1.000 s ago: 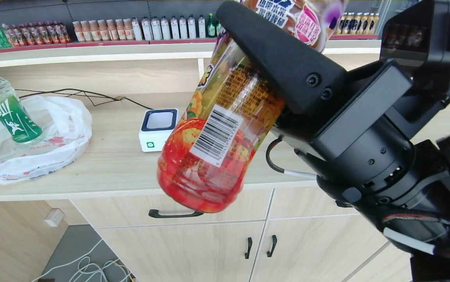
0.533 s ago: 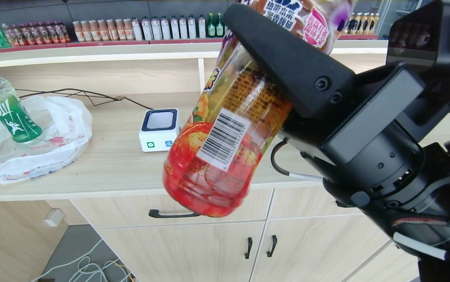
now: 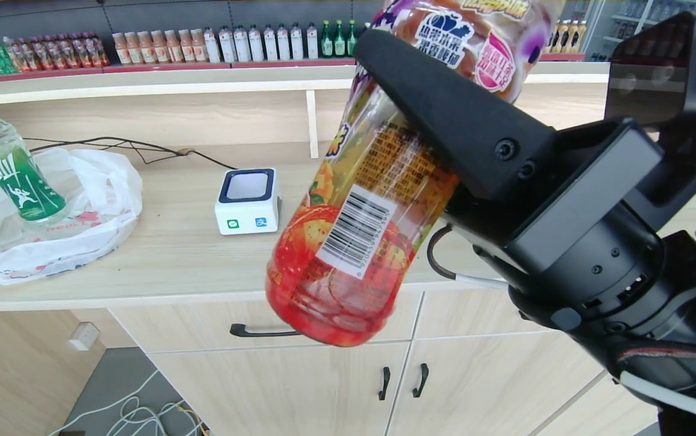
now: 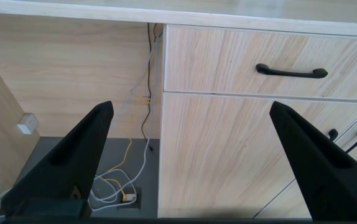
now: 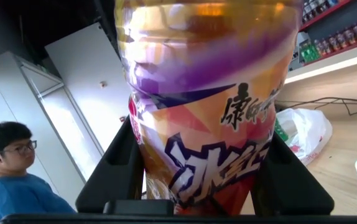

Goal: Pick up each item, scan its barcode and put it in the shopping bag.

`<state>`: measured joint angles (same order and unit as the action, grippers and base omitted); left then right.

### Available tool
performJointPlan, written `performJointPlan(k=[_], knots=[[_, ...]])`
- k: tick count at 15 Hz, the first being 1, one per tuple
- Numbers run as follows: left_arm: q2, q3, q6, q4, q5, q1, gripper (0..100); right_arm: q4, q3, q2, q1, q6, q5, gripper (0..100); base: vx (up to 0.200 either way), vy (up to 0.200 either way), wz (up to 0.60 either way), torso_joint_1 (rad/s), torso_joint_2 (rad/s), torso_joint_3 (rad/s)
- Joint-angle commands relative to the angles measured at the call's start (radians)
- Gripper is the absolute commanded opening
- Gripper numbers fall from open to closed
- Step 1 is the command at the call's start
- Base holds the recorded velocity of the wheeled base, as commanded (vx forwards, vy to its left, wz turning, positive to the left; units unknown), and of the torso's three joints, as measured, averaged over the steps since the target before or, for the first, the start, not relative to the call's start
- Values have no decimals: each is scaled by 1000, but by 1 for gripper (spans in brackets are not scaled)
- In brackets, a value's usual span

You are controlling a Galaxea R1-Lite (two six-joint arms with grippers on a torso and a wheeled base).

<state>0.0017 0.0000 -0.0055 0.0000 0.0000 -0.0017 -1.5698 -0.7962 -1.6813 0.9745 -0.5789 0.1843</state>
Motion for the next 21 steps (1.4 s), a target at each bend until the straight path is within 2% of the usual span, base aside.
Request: performJointPlan(k=[1, 8, 11, 14, 15, 17, 21], knots=[[0, 0, -1, 0, 0, 0, 100, -1, 11, -3, -17, 21, 0, 0, 0, 0, 0, 0, 0, 0], [0, 0, -1, 0, 0, 0, 100, -1, 104, -25, -158, 235, 6, 0, 0, 0, 0, 0, 0, 0], [0, 0, -1, 0, 0, 0, 100, -1, 123, -29, -244, 358, 1, 0, 0, 0, 0, 0, 0, 0], [0, 0, -1, 0, 0, 0, 100, -1, 175, -12, -287, 490, -6, 0, 0, 0, 0, 0, 0, 0], [0, 0, 1, 0, 0, 0, 100, -1, 189, -5, -303, 521, -25, 0, 0, 0, 0, 0, 0, 0], [0, 0, 1, 0, 0, 0, 100, -1, 183, -9, -353, 605, -138, 0, 0, 0, 0, 0, 0, 0], [0, 0, 1, 0, 0, 0, 100, -1, 222, -8, -367, 669, -281, 0, 0, 0, 0, 0, 0, 0]])
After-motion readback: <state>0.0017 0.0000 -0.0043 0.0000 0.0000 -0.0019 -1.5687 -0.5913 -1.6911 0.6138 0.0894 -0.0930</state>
